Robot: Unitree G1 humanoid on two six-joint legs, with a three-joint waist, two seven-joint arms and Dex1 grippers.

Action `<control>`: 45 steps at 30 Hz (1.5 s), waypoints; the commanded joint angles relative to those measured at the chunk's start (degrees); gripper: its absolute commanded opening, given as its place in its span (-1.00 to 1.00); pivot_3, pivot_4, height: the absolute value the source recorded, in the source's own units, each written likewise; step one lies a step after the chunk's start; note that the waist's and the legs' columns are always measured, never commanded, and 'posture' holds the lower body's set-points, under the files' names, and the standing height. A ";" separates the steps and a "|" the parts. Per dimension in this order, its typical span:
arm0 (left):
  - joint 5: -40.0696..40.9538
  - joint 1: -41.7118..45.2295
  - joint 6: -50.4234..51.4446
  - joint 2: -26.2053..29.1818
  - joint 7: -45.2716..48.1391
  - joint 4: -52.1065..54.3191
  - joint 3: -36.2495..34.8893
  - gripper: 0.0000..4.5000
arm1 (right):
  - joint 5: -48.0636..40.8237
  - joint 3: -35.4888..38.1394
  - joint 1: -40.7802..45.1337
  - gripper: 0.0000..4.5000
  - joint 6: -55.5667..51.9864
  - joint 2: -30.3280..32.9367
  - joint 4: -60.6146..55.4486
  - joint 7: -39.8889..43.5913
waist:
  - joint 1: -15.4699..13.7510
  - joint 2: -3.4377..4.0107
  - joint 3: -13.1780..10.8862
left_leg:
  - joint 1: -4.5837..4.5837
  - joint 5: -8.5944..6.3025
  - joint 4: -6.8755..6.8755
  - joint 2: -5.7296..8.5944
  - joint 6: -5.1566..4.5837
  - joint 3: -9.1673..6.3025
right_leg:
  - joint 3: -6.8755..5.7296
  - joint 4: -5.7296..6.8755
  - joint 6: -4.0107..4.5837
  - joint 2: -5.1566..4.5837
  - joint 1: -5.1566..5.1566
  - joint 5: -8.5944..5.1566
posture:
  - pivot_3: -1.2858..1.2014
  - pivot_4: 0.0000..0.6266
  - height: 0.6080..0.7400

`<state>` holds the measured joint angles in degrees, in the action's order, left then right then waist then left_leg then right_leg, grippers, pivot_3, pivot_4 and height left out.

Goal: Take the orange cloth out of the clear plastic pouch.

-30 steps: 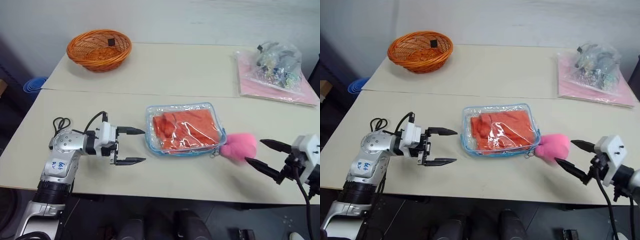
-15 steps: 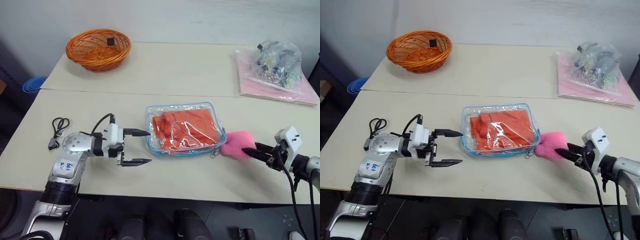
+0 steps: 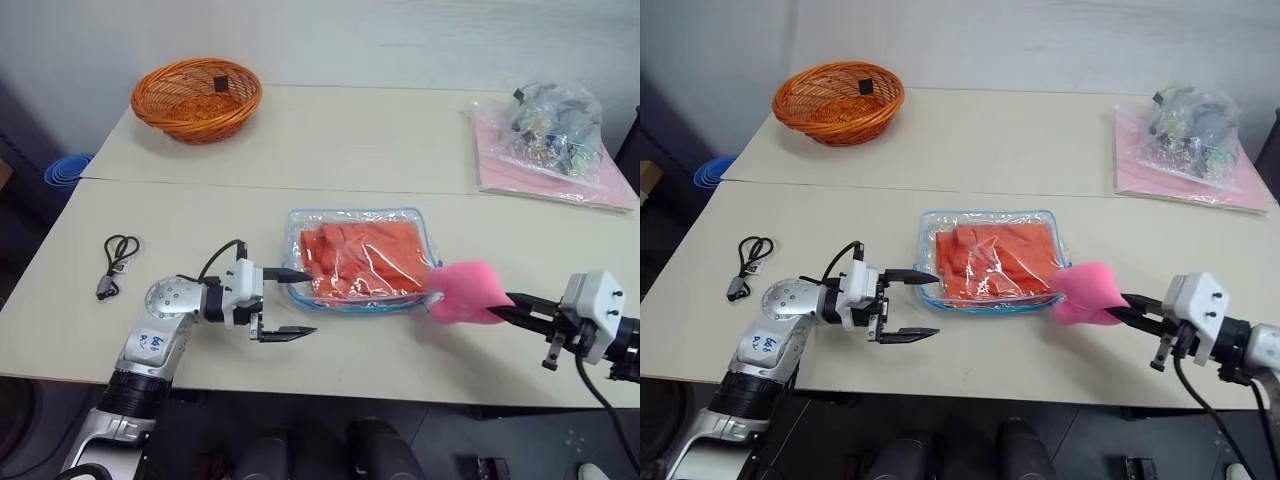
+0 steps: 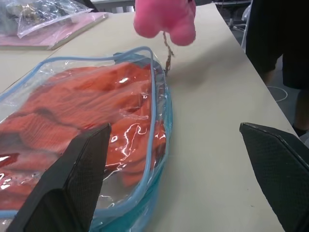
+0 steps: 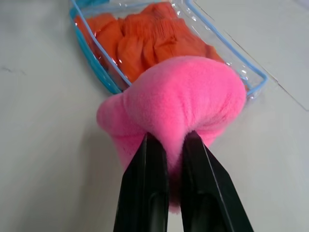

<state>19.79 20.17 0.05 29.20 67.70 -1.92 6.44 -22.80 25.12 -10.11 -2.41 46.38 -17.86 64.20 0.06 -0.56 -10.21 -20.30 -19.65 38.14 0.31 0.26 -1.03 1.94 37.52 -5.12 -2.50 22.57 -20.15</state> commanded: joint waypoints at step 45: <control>0.44 1.07 2.79 1.76 2.41 1.43 0.20 1.00 | 18.61 -27.65 38.75 0.48 41.88 -1.38 46.22 7.28 | 0.81 -0.03 -0.02 | -0.05 0.17 0.03 -0.02 0.26 0.05 | -0.04 0.12 0.02 -0.03 0.15 -0.01 | 0.03 -0.52 1.00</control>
<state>18.86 20.73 2.38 30.56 69.82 -2.82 6.89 -3.89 -3.12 27.47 37.21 44.72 27.41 72.39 0.87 -0.59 -10.23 -20.36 -19.48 38.19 0.29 0.52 -0.98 1.91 37.64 -5.10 -2.54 22.72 -20.16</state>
